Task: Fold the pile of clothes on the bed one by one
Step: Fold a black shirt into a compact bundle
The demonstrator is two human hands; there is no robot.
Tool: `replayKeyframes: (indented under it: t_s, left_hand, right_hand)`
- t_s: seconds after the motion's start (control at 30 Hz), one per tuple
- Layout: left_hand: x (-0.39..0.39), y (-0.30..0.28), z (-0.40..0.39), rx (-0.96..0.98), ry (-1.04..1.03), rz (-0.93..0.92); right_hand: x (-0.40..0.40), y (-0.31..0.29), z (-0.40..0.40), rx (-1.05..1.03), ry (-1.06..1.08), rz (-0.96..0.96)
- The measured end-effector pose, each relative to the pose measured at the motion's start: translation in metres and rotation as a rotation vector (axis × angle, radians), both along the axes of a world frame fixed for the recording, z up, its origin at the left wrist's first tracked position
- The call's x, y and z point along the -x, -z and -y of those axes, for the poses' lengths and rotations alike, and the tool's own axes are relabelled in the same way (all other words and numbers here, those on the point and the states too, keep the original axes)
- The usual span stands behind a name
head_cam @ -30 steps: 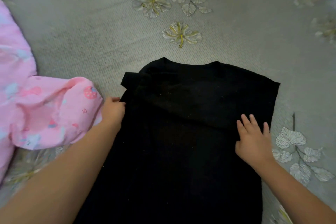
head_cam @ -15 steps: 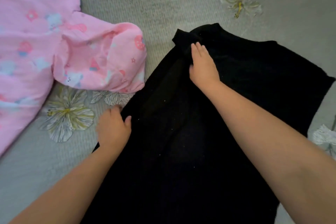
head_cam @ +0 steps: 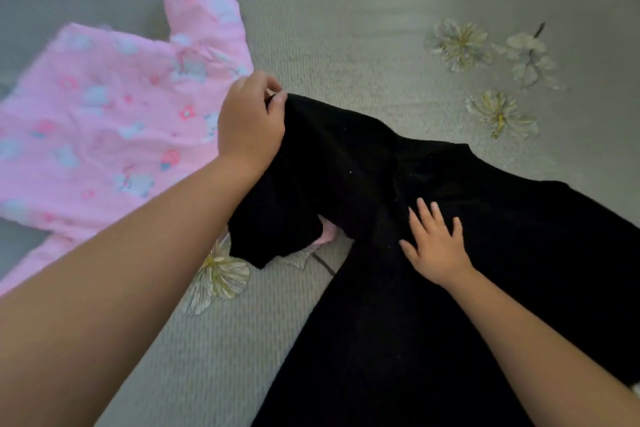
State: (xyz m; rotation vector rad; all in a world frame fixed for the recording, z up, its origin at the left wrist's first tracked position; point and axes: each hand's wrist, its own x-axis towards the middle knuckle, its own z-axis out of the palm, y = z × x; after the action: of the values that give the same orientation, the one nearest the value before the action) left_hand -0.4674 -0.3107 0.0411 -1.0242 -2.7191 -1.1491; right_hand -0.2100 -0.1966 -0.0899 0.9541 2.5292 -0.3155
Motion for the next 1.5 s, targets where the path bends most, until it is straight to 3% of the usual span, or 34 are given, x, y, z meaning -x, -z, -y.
replayKeyframes:
  t_s: [0.13,0.2,0.3,0.37,0.5,0.6,0.67,0.77,0.9,0.97,1.07,1.13,1.2,1.37,1.43,1.5]
  left_hand:
    - [0.009,0.036,0.011,0.442,-0.125,0.212]
    - [-0.004,0.059,0.041,0.492,-0.164,0.361]
    - [-0.028,0.083,0.088,0.336,-0.029,0.559]
    - [-0.036,0.094,0.106,0.309,0.044,0.504]
    - [-0.036,0.094,0.101,0.159,-0.237,0.441]
    - [-0.033,0.065,0.079,-0.061,-0.339,0.465]
    - [-0.034,0.037,0.054,-0.157,-0.271,0.437]
    - [-0.053,-0.009,0.003,-0.264,-0.024,0.362]
    - [-0.118,-0.047,-0.073,-0.237,0.370,0.242]
    - [-0.168,-0.051,-0.106,-0.124,0.564,0.438]
    - [-0.246,-0.038,-0.134,0.156,0.780,1.162]
    - [-0.279,-0.017,-0.135,0.248,0.787,1.326]
    - [-0.289,0.008,-0.127,0.318,0.717,1.186]
    - [-0.241,0.070,-0.075,0.674,0.707,0.093]
    - [-0.216,0.083,-0.055,0.707,0.629,-0.098]
    - [-0.196,0.090,-0.043,0.782,0.538,-0.142]
  right_hand:
    - [0.026,-0.002,0.002,0.017,0.050,-0.020]
    - [0.032,-0.001,0.005,0.044,0.037,-0.014]
    - [0.033,0.005,0.008,0.054,0.015,0.019]
    - [0.034,0.008,0.008,0.069,0.029,0.031]
    - [0.038,0.008,0.005,0.148,0.056,0.045]
    - [0.032,-0.008,-0.003,0.314,0.135,-0.091]
    - [0.020,-0.027,-0.009,0.381,0.242,-0.250]
    - [-0.019,-0.057,-0.015,0.321,0.383,-0.415]
    - [-0.110,-0.088,-0.019,0.236,0.627,-0.526]
    - [-0.164,-0.098,-0.015,0.239,0.860,-0.605]
    - [-0.237,-0.099,-0.003,0.209,1.073,-0.599]
    - [-0.269,-0.093,0.006,0.162,1.119,-0.557]
    - [-0.282,-0.084,0.013,0.158,1.139,-0.546]
    - [-0.249,-0.055,0.004,0.017,1.008,-0.556]
    - [-0.229,-0.045,-0.011,-0.067,0.981,-0.553]
    - [-0.211,-0.037,-0.031,-0.047,1.092,-0.518]
